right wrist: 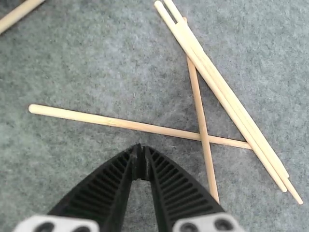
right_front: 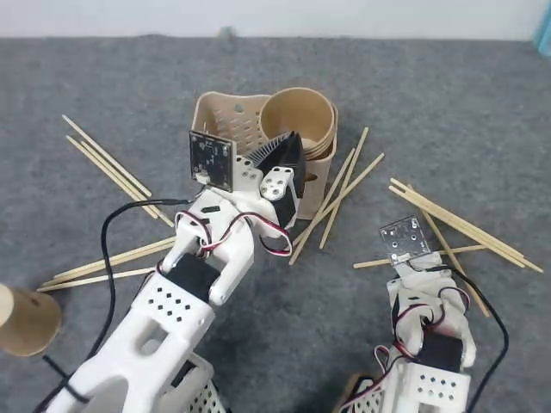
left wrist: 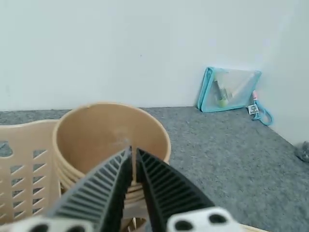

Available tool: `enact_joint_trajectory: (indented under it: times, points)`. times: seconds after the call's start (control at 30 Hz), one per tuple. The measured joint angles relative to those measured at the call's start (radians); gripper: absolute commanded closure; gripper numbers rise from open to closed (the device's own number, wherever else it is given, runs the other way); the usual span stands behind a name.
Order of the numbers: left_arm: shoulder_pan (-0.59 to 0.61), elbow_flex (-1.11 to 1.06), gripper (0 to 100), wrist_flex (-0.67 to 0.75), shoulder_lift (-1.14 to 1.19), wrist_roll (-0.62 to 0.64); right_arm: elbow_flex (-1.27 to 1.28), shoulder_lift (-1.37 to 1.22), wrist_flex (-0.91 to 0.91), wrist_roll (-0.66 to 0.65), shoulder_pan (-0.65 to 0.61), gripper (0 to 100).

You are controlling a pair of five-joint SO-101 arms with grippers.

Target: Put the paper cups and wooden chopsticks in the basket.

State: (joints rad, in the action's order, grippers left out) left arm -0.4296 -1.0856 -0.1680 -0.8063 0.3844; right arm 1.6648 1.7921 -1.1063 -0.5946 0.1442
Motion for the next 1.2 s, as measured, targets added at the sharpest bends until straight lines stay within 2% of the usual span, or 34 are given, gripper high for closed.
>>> enact_joint_trajectory:
  times: [0.27,0.4,0.5,0.6,0.73,0.83,0.93,1.07,1.2]
  points:
    - [0.005,-0.021,99,0.002,-0.014,-0.002,0.0,0.0,0.0,0.0,0.0,99.1]
    - [0.098,0.068,99,-0.031,-0.04,0.005,0.0,0.0,0.0,0.0,0.0,99.1]
    - [0.209,0.187,99,-0.126,-0.123,0.005,0.0,0.0,0.0,0.0,0.0,99.1]
    - [0.339,0.315,98,-0.301,-0.232,0.005,0.0,0.0,0.0,0.0,0.0,99.1]
    - [0.549,0.434,98,-0.629,-0.381,0.002,0.0,0.0,0.0,0.0,0.0,99.1]
    - [0.732,0.456,98,-0.858,-0.456,-0.032,0.0,0.0,0.0,0.0,0.0,99.1]
    - [0.967,0.457,98,-1.025,-0.477,-0.109,0.0,0.0,0.0,0.0,0.0,99.1]
    - [1.257,0.404,98,-1.105,-0.491,-0.249,0.0,0.0,0.0,0.0,0.0,99.1]
    - [1.425,0.27,98,-1.079,-0.489,-0.301,0.0,0.0,0.0,0.0,0.0,99.1]
